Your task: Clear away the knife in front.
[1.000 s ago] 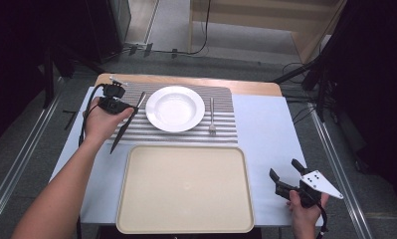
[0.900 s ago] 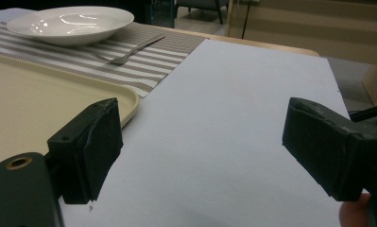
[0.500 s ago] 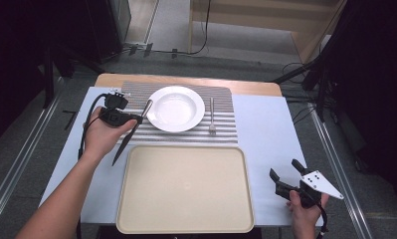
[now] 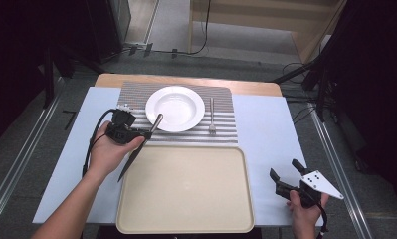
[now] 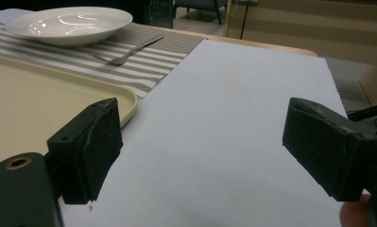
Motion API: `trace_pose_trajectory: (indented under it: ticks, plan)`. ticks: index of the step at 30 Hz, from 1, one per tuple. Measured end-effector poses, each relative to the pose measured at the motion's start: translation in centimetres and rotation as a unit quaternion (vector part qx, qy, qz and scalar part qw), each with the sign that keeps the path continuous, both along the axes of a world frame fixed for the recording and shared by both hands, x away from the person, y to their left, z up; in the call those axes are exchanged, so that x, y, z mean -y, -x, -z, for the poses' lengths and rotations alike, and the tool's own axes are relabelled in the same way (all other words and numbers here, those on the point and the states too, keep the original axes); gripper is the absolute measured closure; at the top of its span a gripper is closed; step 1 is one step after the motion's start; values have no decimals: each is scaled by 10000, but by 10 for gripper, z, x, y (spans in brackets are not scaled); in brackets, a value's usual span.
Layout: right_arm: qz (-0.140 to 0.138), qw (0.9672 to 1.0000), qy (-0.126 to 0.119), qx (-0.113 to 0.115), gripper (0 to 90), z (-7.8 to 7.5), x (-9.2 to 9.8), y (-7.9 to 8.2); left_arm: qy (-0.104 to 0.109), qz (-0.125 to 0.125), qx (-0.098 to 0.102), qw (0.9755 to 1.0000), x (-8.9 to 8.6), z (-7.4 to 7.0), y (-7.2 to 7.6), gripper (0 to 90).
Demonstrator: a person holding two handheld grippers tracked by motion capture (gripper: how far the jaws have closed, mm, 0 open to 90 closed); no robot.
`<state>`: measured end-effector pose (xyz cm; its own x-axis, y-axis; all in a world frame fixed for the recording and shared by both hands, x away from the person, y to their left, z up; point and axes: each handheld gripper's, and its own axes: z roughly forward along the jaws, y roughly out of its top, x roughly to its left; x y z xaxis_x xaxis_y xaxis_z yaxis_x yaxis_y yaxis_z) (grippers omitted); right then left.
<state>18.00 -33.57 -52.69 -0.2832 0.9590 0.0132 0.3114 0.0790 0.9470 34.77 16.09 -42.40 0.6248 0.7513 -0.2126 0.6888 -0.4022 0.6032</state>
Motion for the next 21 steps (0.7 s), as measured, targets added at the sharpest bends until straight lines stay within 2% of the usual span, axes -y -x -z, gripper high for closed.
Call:
trace_pose_trajectory:
  ticks: [11,21]
  plan:
    - [8,10000,4,-5,135,0,0,0,154,105,-129,9997,9,17,25,788]
    - [11,10000,11,-6,135,0,0,0,249,20,-333,9991,7,44,41,787]
